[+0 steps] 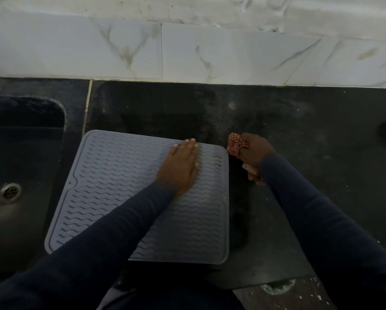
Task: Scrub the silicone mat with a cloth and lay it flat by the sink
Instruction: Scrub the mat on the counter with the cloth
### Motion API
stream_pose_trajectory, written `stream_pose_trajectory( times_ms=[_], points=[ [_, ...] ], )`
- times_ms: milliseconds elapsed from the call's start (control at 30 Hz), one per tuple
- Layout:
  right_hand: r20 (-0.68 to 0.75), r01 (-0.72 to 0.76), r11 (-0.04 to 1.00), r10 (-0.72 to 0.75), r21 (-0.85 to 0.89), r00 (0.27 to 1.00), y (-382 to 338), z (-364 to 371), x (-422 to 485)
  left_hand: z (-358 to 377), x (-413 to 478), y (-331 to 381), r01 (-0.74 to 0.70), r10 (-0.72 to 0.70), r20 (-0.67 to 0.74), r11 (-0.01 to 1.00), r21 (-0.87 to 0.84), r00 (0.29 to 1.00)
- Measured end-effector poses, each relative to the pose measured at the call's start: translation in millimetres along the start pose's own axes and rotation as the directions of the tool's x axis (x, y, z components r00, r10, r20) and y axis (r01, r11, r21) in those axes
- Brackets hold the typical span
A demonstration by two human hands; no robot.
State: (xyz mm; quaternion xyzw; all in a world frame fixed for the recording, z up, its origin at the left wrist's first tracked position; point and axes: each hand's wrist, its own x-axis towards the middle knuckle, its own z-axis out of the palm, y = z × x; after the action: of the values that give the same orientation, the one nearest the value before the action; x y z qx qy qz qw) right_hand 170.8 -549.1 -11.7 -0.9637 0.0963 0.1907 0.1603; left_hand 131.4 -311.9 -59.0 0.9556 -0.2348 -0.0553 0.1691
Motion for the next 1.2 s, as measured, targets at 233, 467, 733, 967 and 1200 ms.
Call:
stream_pose_trajectory(
  times_ms=[233, 467, 733, 967, 1200],
  points=[
    [0.125, 0.308, 0.949, -0.298, -0.064, 0.946, 1, -10, 5, 34, 35, 32, -0.093, 0.076, 0.102, 0.98, 0.179, 0.992],
    [0.258, 0.43, 0.88, -0.376, -0.203, 0.89, -11, -13, 8, 34, 34, 32, -0.094, 0.081, 0.082, 0.982, 0.165, 0.993],
    [0.362, 0.396, 0.91, -0.331, -0.122, 0.871, -7, -7, -11, 35, 35, 33, -0.077, 0.058, 0.115, 0.983, 0.167, 0.992],
    [0.463, 0.401, 0.903, -0.293, -0.153, 0.837, -8, 0, -41, 34, 36, 32, -0.069, 0.045, 0.138, 0.982, 0.175, 0.989],
    [0.453, 0.369, 0.92, -0.275, -0.133, 0.848, -4, 16, -81, 28, 35, 42, -0.036, -0.002, 0.178, 0.976, 0.215, 0.984]
  ],
)
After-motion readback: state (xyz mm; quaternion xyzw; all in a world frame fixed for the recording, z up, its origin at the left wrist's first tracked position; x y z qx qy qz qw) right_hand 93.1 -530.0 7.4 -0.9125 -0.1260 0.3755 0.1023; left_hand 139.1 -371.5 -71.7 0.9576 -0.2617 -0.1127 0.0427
